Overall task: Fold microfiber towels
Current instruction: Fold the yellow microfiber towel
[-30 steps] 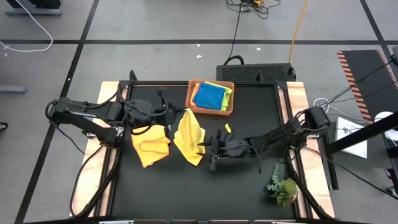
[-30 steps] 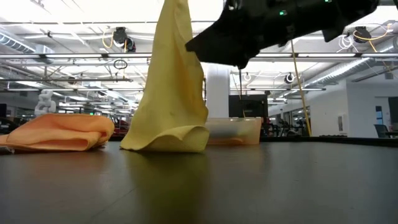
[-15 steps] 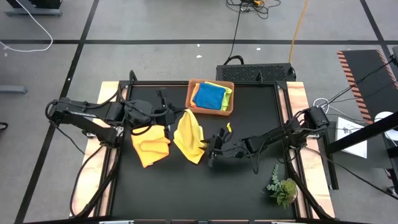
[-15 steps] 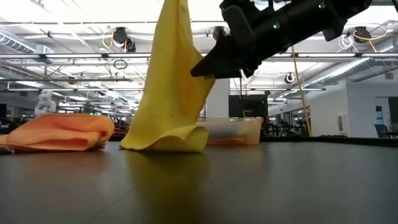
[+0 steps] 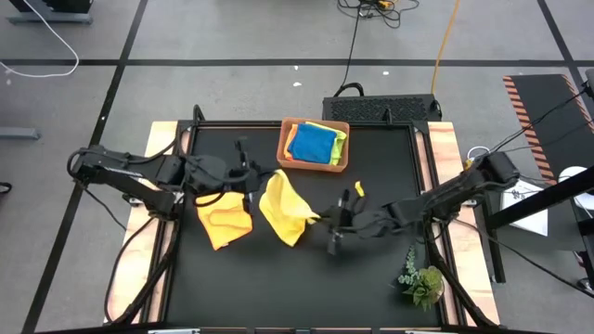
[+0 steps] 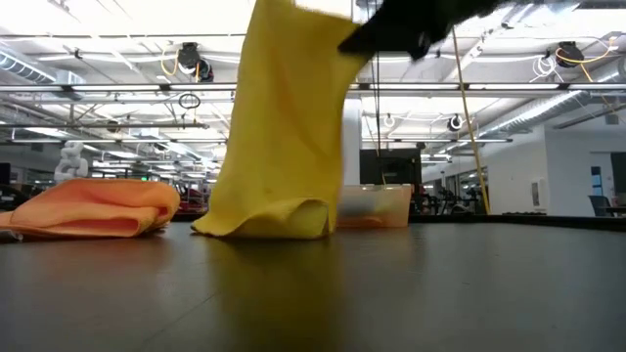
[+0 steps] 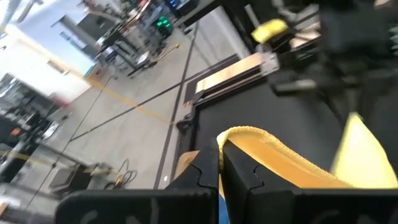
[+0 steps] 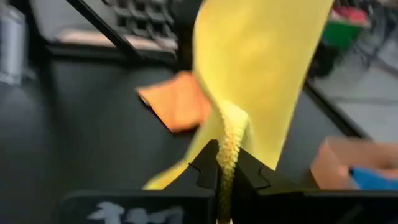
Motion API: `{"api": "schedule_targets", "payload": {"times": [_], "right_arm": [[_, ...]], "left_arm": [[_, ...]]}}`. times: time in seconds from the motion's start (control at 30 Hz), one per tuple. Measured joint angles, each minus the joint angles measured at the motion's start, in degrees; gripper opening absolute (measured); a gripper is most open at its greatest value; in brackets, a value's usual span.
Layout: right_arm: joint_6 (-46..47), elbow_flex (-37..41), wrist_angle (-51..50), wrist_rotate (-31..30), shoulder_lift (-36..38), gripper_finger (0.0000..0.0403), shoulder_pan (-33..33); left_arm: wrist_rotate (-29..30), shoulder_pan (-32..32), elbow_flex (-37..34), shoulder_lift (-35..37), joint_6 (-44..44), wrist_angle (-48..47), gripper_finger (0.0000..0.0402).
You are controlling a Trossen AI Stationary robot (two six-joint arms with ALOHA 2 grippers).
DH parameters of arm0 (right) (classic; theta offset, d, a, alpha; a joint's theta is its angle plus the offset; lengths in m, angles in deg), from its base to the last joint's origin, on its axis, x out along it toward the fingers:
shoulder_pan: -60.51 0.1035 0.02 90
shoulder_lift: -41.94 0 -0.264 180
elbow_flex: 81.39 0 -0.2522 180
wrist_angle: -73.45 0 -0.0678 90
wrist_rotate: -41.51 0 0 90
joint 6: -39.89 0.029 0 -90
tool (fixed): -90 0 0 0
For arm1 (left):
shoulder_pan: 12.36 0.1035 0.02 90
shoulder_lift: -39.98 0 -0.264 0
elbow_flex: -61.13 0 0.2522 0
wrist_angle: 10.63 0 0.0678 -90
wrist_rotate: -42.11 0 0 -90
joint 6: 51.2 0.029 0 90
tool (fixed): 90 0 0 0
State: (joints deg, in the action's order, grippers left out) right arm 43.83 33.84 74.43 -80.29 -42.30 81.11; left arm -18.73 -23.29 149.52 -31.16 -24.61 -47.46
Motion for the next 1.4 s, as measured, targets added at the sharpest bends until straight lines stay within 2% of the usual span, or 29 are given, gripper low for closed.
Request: {"api": "schedule_targets", "payload": {"times": [0.13,0.4,0.5,0.67,0.87,1.03,1.17,1.23,1.4], "right_arm": [[-3.93,0.0,0.03,0.13,6.4,0.0002,4.24],[-8.39,0.0,3.37,0.18,17.56,0.0001,14.93],[-10.99,0.0,6.42,0.28,19.42,0.0001,18.63],[-14.28,0.0,11.17,0.56,20.23,0.0001,23.31],[-16.24,0.0,17.22,4.7,19.93,0.0,26.74],[-15.72,0.0,15.98,0.16,20.13,0.0,27.15],[-11.54,0.0,9.74,-5.84,20.16,0.0,26.83],[-8.61,0.0,5.98,-9.19,20.16,0.0,26.75],[-2.58,0.0,-2.04,-16.36,20.16,0.0,25.91]], "left_arm": [[0.51,-4.67,0.0,0.0,0.03,0.04,0.0006],[10.84,-17.39,0.0,0.0,0.02,0.83,0.0007],[13.59,-22.24,0.0,0.0,-0.18,2.56,0.0005],[14.01,-29.39,0.0,0.0,-1.22,8.37,0.0007],[14.84,-35.94,0.0,0.0,2.26,14.1,0.0005],[18.75,-35.71,0.0,0.0,0.39,10.99,0.0003],[19.59,-31.64,0.0,0.04,-7.06,3.43,0.0007],[18.3,-28.83,0.0,0.04,-11.74,-0.81,0.0004],[9.83,-20.36,-0.47,-0.11,-20.54,-8.62,0.0009]]}}
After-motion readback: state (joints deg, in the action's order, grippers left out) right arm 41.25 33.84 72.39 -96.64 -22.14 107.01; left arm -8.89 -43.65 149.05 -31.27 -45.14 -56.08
